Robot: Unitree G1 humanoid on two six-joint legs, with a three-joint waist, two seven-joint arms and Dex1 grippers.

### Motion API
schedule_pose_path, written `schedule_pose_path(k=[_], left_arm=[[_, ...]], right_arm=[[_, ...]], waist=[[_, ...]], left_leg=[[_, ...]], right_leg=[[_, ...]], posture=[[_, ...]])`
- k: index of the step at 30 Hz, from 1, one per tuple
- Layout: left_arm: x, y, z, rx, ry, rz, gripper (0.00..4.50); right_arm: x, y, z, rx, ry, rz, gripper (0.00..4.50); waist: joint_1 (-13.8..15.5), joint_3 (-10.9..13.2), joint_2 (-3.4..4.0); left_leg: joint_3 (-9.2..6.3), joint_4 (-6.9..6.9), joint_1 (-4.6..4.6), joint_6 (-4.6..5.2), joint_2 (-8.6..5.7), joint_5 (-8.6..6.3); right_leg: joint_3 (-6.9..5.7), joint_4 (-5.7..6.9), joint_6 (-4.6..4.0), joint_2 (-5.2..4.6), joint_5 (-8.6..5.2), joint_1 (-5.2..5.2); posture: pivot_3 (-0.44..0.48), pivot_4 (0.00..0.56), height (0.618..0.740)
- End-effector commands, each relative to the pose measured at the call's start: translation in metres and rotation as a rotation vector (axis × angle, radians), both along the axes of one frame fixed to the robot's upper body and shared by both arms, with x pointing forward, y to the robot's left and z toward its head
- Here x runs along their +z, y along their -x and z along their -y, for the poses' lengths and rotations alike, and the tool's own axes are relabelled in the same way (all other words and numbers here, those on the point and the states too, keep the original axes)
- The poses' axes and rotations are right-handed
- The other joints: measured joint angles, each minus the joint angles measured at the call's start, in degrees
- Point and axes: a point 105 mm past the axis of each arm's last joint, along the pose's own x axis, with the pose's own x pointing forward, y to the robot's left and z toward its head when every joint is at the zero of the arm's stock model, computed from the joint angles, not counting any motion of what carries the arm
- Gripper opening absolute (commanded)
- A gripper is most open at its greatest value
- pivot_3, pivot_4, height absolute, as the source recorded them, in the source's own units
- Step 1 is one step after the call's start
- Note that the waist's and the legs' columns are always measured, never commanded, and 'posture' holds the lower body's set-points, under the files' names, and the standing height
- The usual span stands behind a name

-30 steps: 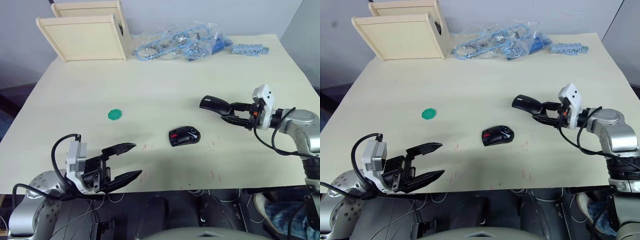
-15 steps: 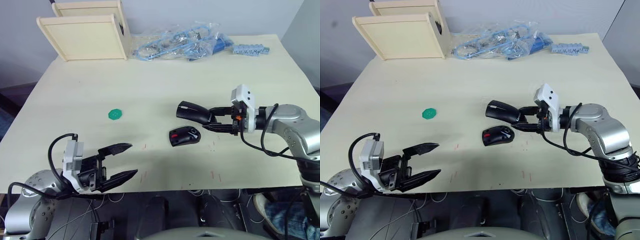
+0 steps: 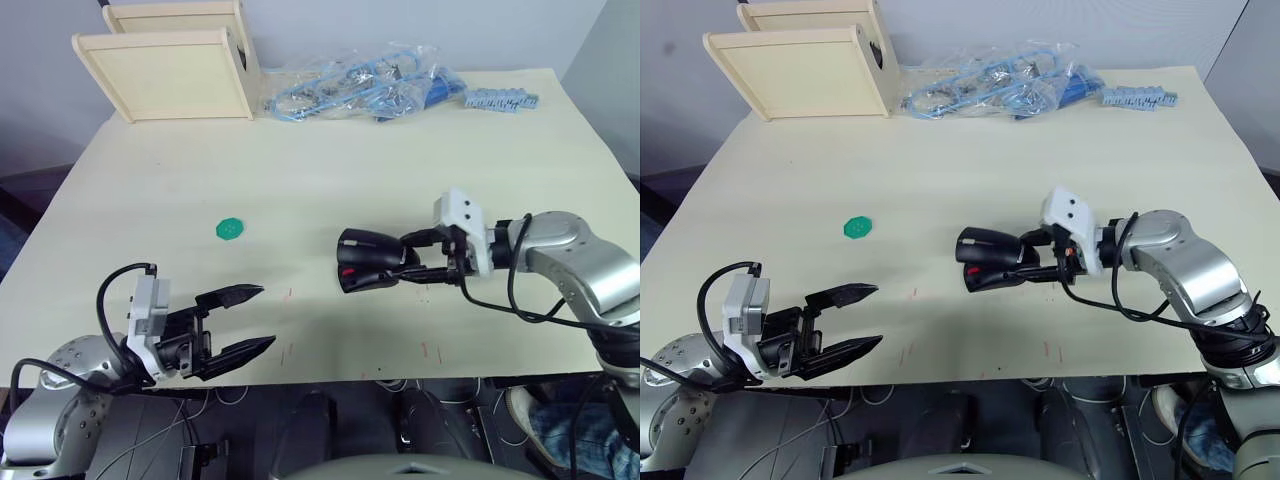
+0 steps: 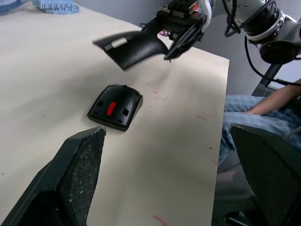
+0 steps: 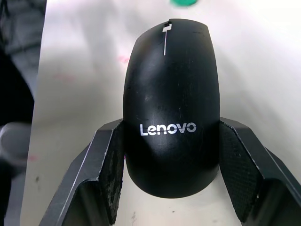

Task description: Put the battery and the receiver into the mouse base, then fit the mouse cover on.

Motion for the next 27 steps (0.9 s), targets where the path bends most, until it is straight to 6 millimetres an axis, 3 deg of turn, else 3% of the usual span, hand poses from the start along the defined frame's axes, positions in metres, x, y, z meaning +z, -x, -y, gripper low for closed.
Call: schedule_pose_path(k=[1,17,27], left_arm=[[0.011,0.001,0.0,-0.025,-0.021,0.038,4.5],[0.013,0.001,-0.005,-0.025,-0.031,0.029,4.5],[0.013,0.004,-0.006,-0.011,-0.033,0.029,4.5]], right_arm=[[0.013,0.001,-0.009,0.044,0.013,0.011,2.3],[0.001,-0.035,-0.003,0.202,0.176,0.034,2.3],[-0.008,-0.042,-0.004,0.228,0.208,0.006,2.3]], waist=[[-0.02,0.01,0.0],[-0.07,0.05,-0.04],[-0.05,0.06,-0.02]], left_leg=[[0.0,0.0,0.0,0.0,0.0,0.0],[0.03,0.02,-0.38,-0.01,-0.01,0.01],[-0.08,0.02,-0.5,-0.01,-0.02,0.01]], right_leg=[[0.0,0.0,0.0,0.0,0.0,-0.01],[-0.05,0.02,-0.01,0.0,0.01,-0.38],[-0.11,0.02,-0.01,-0.05,0.02,-0.46]], posture=[[0.0,0.15,0.74],[0.0,0.15,0.74],[0.0,0.15,0.74]])
